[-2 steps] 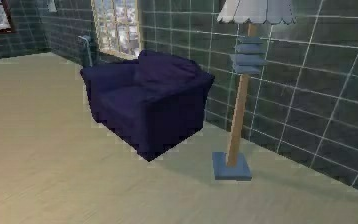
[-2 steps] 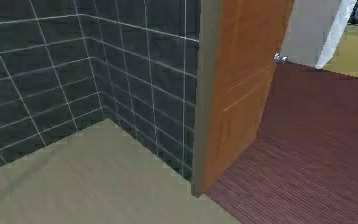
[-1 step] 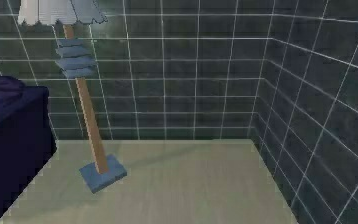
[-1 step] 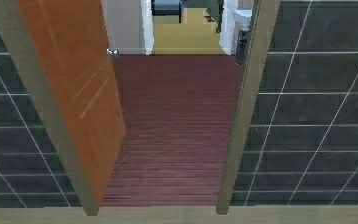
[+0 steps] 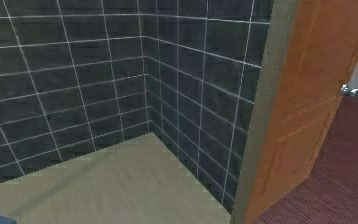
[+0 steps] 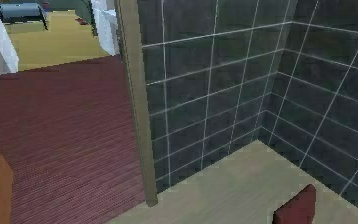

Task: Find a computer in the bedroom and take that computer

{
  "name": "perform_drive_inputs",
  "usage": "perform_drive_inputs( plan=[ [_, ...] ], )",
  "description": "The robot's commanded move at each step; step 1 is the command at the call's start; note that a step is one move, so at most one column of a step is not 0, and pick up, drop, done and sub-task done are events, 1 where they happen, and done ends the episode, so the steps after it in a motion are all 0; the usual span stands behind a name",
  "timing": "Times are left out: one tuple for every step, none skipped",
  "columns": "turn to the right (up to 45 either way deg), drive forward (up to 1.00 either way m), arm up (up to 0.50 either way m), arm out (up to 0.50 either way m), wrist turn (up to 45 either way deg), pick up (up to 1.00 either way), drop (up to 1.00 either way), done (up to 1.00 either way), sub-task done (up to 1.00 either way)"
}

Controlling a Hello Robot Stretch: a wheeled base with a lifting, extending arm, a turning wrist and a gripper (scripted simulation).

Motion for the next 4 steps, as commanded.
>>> perform_drive_inputs(
  plan=[
    [0.0,0.10,0.00,0.00,0.0,0.00,0.00,0.00,0.00],
    [-45.0,0.00,0.00,0.00,0.0,0.00,0.00,0.00,0.00],
    [-24.0,0.00,0.00,0.00,0.0,0.00,0.00,0.00,0.00],
    [0.0,0.10,0.00,0.00,0.0,0.00,0.00,0.00,0.00]
  ],
)
